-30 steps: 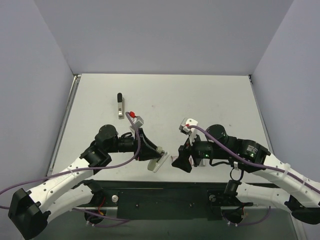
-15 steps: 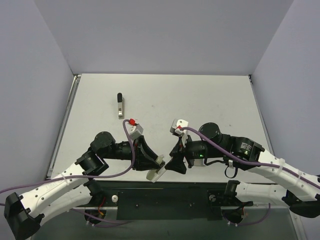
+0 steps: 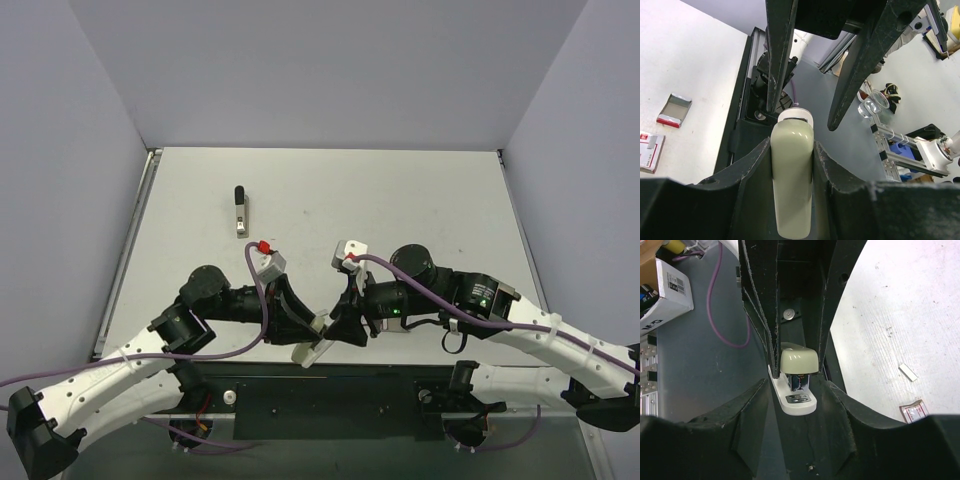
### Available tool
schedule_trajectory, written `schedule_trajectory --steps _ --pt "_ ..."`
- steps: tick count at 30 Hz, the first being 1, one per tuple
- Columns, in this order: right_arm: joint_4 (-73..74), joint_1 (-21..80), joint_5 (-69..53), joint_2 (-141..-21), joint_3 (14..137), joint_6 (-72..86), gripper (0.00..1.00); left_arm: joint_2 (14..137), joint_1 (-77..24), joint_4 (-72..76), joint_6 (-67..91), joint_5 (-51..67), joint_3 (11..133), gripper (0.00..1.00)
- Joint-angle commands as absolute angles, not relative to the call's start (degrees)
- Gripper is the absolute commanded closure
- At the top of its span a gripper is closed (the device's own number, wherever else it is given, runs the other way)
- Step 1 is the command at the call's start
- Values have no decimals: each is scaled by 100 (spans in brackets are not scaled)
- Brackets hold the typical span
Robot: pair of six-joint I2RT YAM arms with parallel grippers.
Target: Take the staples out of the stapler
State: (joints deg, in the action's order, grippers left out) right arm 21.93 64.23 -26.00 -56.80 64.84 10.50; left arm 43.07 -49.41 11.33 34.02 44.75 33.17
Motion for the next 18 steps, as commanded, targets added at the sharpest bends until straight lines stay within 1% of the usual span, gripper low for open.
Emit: schedule_trajectory --steps 1,2,9,18 --pt "1925 6469 -2751 -5643 6557 1028 60 4175 -4992 1231 3340 4456 3559 100" --pt "1925 6469 -2777 -5651 6548 1028 65 4157 -4992 1230 3349 4456 3568 100" --pt "1916 6512 -2953 -5757 6460 1020 74 4131 -5054 1204 3366 4412 3647 100" --pt "1881 6539 -3032 -5695 6267 1011 72 4140 -5115 1187 3322 4333 3709 100"
